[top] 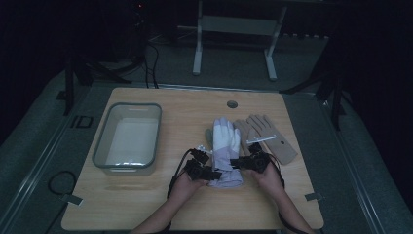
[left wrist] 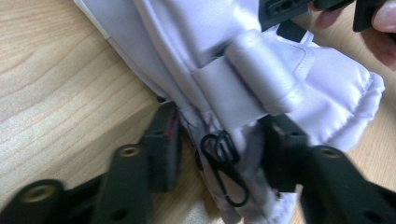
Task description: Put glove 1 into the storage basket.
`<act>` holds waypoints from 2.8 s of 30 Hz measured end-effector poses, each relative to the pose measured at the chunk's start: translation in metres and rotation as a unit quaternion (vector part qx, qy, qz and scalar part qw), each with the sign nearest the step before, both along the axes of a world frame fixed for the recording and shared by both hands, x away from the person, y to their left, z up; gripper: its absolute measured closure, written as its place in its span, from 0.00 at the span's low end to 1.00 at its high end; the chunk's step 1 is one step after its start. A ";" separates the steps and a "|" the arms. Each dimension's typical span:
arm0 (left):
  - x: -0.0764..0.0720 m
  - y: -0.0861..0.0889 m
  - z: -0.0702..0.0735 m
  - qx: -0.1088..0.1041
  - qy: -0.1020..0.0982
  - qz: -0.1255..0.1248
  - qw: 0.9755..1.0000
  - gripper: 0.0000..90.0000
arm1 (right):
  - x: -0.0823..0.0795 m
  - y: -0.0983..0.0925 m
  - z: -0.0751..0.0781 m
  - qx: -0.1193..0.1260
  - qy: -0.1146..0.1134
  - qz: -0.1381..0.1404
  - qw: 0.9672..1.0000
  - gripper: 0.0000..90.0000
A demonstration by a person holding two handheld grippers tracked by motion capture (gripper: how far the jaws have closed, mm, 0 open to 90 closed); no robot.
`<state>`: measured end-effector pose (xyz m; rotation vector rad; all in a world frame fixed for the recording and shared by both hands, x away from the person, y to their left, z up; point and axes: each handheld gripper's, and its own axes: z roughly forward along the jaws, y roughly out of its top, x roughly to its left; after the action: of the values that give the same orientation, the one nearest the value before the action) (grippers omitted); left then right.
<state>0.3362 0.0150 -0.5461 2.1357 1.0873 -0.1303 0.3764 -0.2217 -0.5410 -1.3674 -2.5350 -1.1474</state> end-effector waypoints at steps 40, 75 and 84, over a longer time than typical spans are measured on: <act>0.016 0.043 0.087 0.048 -0.042 -0.045 0.997 0.85 | -0.019 0.072 0.084 -0.097 -0.162 -0.015 0.982 0.88; 0.019 0.205 0.160 0.103 -0.036 -0.010 0.994 0.84 | 0.005 0.230 0.143 -0.045 -0.172 0.047 0.983 0.87; 0.017 0.254 0.158 0.122 -0.020 0.005 0.992 0.84 | 0.010 0.284 0.137 -0.036 -0.157 0.065 0.985 0.88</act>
<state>0.3529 0.2695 -0.3878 2.3381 1.1398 0.0525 0.3861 0.0625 -0.4045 -1.0866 -2.8563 -1.3527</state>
